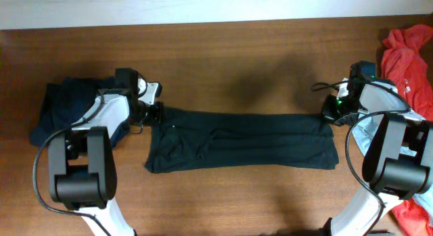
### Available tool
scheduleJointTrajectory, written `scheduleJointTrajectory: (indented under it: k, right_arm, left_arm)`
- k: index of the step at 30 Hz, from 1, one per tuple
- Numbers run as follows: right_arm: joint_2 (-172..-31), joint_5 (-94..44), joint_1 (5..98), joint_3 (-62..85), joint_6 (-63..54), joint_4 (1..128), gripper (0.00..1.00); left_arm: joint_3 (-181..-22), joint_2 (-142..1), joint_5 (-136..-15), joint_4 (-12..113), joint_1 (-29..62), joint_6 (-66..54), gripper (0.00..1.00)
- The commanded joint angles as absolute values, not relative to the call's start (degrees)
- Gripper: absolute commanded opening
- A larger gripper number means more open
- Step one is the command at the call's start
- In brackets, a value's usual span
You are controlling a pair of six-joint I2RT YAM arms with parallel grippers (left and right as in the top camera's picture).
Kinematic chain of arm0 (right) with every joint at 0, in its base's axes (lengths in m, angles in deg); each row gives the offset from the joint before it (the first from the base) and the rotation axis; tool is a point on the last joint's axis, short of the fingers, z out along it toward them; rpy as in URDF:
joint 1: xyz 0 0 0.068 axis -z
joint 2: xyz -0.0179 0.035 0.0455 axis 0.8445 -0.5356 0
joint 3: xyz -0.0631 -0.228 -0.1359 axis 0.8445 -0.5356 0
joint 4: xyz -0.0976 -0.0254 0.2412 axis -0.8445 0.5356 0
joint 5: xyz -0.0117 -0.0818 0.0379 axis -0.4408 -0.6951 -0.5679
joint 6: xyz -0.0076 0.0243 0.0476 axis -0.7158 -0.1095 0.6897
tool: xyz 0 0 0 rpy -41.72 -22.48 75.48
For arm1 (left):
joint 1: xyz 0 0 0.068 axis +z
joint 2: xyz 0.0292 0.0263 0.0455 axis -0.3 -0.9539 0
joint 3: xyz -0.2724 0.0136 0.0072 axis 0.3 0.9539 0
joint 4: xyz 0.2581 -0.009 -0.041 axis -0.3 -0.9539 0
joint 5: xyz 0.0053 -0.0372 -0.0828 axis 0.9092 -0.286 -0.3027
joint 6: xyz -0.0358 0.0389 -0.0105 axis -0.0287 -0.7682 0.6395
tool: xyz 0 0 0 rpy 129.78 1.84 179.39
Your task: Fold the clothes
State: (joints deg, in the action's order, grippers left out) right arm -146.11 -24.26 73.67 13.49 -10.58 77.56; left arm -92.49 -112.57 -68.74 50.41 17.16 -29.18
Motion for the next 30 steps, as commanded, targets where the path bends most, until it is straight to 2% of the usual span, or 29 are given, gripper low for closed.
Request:
scheduleJointTrajectory:
  k: [1, 6, 23, 25, 26, 30]
  right_arm:
    - [-147.62, -26.60, 73.78, 13.16, -10.49, 78.52, 0.04]
    - [-147.62, -31.47, 73.83, 13.16, -10.27, 78.63, 0.04]
    - [-147.60, -28.17, 73.80, 13.18, -14.34, 66.65, 0.05]
    - [-147.27, -23.28, 73.83, 13.34, -17.68, 66.72, 0.13]
    - [-146.90, -21.53, 73.85, 13.42, -17.88, 66.81, 0.19]
    - [-144.52, -15.26, 74.26, 14.45, -17.86, 68.18, 0.33]
  left_arm:
    - [-92.18, -113.56, -69.02, 51.29, 16.99, -29.75, 0.01]
    - [-92.25, -113.56, -67.36, 52.75, 17.38, -29.51, 0.01]
    - [-92.29, -113.56, -64.11, 57.49, 17.73, -28.17, 0.01]
    - [-92.75, -113.56, -64.56, 57.45, 17.73, -28.17, 0.05]
    - [-93.27, -113.51, -65.26, 57.27, 17.75, -28.17, 0.09]
    - [-97.86, -112.88, -66.66, 53.60, 17.75, -28.17, 0.33]
